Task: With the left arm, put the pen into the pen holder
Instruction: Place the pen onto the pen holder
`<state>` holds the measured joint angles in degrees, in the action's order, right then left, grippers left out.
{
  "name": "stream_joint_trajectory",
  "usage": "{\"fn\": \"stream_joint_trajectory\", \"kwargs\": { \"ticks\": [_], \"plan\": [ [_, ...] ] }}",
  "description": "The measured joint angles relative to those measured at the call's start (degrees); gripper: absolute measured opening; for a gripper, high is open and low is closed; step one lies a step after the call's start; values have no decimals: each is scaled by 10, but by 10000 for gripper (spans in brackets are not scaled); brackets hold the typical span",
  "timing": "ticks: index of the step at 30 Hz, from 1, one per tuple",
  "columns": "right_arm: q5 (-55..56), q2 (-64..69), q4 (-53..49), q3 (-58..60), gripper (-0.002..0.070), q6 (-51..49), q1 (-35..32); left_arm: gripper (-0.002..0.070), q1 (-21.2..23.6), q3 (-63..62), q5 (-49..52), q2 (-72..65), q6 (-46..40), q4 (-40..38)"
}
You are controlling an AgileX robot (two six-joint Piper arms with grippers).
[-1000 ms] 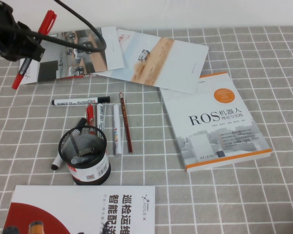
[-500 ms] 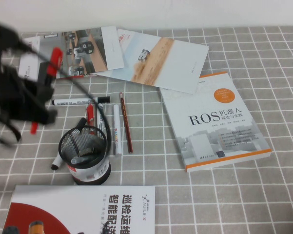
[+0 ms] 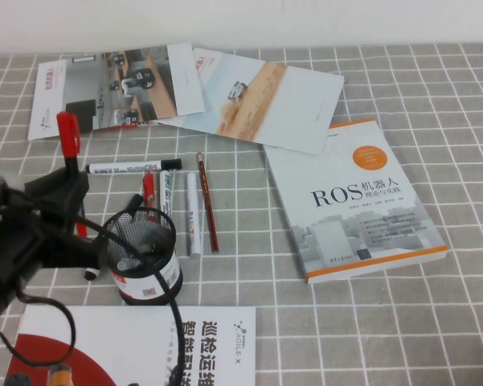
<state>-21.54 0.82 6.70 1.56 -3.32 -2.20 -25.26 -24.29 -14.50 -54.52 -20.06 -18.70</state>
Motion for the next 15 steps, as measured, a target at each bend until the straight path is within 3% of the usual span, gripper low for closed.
{"fn": "stream_joint_trajectory", "kwargs": {
  "ticks": [2,3,15],
  "plan": [
    [0,0,0,0,-15,0,0,60,-3,8,-39,-11,40,46],
    [0,0,0,0,-15,0,0,60,-5,10,-166,-132,127,140],
    [0,0,0,0,-15,0,0,60,-5,10,-175,-185,139,147]
  ]
}}
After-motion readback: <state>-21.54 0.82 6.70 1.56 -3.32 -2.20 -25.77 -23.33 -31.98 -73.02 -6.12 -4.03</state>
